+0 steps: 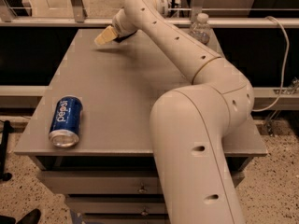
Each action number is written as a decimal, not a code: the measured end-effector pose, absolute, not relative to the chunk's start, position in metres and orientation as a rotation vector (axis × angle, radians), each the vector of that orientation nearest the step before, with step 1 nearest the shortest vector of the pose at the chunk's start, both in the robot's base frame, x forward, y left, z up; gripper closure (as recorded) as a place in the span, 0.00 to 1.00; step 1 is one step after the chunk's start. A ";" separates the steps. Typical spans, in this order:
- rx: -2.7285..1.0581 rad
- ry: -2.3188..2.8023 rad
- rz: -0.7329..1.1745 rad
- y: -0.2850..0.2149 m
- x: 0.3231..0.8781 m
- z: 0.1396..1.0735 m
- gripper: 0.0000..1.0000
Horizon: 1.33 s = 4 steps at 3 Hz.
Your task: Pick rxbar chocolate
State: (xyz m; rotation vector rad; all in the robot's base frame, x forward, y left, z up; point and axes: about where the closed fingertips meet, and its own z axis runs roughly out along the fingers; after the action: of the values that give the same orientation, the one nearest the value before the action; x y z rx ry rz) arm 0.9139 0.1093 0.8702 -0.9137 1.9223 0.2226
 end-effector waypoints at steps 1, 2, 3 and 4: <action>-0.884 1.946 0.224 0.107 0.920 0.859 0.00; -0.861 1.963 0.218 0.102 0.925 0.851 0.18; -0.841 1.972 0.209 0.095 0.927 0.848 0.41; -0.824 1.972 0.196 0.088 0.928 0.850 0.72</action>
Offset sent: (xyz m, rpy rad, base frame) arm 0.0158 -0.0181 -0.0217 0.0169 0.0305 -0.0796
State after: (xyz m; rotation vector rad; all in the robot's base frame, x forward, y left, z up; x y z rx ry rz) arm 0.9279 0.0881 0.8497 -0.8239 1.9716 0.1957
